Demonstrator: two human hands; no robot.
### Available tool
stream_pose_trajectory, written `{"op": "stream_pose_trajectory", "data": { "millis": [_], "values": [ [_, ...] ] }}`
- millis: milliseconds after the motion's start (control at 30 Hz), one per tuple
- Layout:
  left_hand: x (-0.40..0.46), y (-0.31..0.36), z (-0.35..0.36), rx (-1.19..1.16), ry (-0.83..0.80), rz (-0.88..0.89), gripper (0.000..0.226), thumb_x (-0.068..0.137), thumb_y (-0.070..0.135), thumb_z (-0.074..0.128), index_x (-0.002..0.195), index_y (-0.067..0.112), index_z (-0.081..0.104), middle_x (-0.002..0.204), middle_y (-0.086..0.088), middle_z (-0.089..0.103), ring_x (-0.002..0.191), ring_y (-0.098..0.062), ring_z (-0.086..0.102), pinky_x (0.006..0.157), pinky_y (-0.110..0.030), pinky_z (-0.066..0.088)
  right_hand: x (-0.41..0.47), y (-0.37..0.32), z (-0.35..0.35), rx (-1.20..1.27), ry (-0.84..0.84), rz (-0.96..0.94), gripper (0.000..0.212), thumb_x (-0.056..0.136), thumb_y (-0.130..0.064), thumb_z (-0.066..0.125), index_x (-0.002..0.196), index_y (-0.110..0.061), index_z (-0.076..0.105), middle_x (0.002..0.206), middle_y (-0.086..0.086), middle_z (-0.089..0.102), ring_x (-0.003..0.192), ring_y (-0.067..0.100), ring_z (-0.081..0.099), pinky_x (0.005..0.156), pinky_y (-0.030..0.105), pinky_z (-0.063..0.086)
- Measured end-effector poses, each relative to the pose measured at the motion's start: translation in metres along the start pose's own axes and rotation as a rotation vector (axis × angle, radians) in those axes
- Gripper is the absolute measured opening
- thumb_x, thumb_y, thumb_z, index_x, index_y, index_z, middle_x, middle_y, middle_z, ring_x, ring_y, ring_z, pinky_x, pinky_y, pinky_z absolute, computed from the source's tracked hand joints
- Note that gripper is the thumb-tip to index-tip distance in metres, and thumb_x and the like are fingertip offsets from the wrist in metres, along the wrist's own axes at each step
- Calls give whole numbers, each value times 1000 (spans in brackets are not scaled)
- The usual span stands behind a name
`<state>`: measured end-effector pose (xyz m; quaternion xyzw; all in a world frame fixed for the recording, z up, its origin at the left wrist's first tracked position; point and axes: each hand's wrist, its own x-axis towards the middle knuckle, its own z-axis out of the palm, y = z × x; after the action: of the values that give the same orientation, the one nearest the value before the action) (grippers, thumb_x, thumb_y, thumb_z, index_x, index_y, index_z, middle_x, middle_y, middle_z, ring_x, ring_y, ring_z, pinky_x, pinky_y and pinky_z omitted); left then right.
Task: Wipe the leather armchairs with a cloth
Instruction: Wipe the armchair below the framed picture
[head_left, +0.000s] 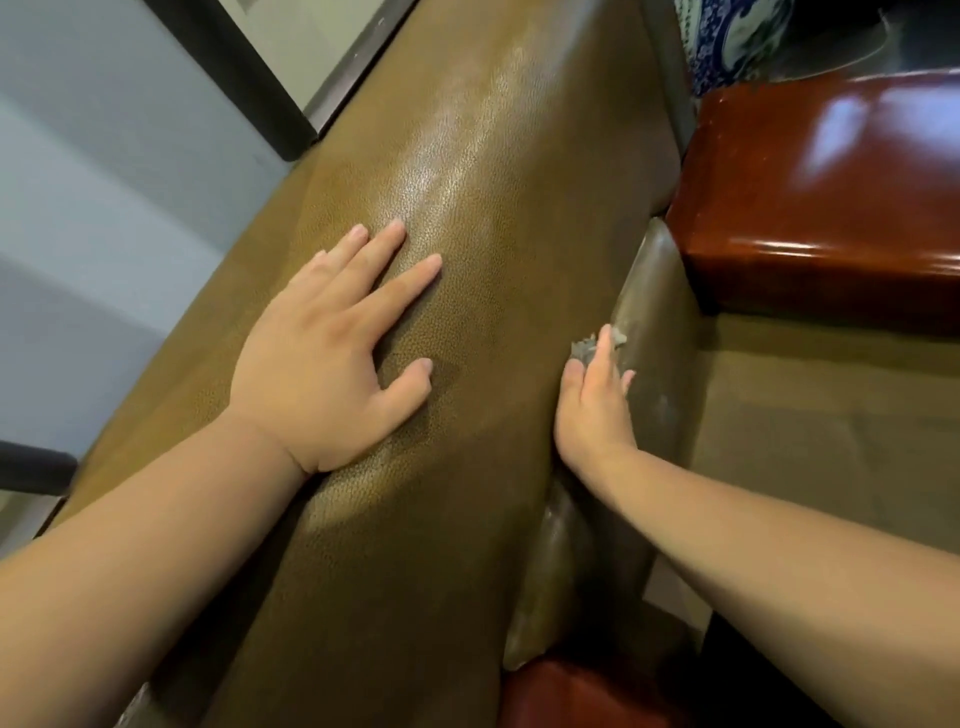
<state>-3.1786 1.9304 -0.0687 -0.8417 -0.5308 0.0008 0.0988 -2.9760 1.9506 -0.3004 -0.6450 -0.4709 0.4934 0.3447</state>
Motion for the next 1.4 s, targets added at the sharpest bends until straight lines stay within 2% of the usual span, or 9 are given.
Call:
{"op": "stream_pose_trajectory", "data": {
  "millis": [167,400,600,700,800,967,1100,1233,1400],
  "values": [
    [2,7,-6,2,13,-22,78,91,56,50,162,26,42,172,-10,30,159,-37,26,126,-58,27,-98,32,27,-86,-211,-125,70,109,-49,27,156,-47,-25,153,-36,-41,156,27,-21,120,35,-7],
    [3,4,-2,29,10,-13,79,90,57,50,162,27,41,172,-9,31,159,-37,27,126,-59,28,-17,-24,8,78,48,12,59,113,-38,21,166,-27,-2,174,-7,-7,160,23,-8,129,37,-4],
    [4,5,-4,34,18,-10,80,89,57,51,161,26,43,171,-10,32,158,-38,29,124,-59,29,-79,-44,34,105,-87,-340,75,103,-50,25,165,-27,-10,172,-10,-20,155,2,-21,126,25,-10],
    [3,5,-4,46,14,-11,79,89,57,50,162,27,43,171,-9,32,158,-37,29,125,-58,29,-19,-67,7,109,56,-206,65,112,-31,29,166,-17,-4,174,-1,-6,160,12,-4,128,28,0],
    [3,7,-2,43,10,-7,79,90,57,49,162,27,42,171,-8,32,158,-36,28,126,-58,28,-2,-93,-1,174,162,-28,62,113,-32,25,167,-14,0,175,5,2,160,19,4,130,32,5],
    [3,6,-3,25,39,-18,75,99,57,43,164,20,37,172,-7,32,160,-33,26,126,-56,28,-67,-114,29,93,-20,-667,63,111,-43,24,166,-23,2,174,-6,-7,160,13,-12,131,45,5],
    [2,6,-6,37,10,-16,72,102,52,36,165,16,35,172,-9,31,160,-34,25,127,-56,26,-26,-107,-1,-83,-8,-752,61,112,-22,34,164,-5,9,174,13,3,161,26,-1,129,52,9],
    [3,8,-9,13,-9,-15,70,104,49,32,165,16,35,172,-8,30,160,-34,25,127,-55,25,-7,-120,-3,-10,59,-548,60,112,-33,24,166,-16,4,175,2,-3,161,16,-4,130,48,11],
    [0,9,-11,-29,-5,-11,68,105,45,29,164,13,35,172,-9,31,160,-33,25,127,-56,25,-39,-98,4,-202,-133,-1039,66,109,-31,35,166,-16,5,175,2,-3,161,23,-8,131,49,5]
  ]
}}
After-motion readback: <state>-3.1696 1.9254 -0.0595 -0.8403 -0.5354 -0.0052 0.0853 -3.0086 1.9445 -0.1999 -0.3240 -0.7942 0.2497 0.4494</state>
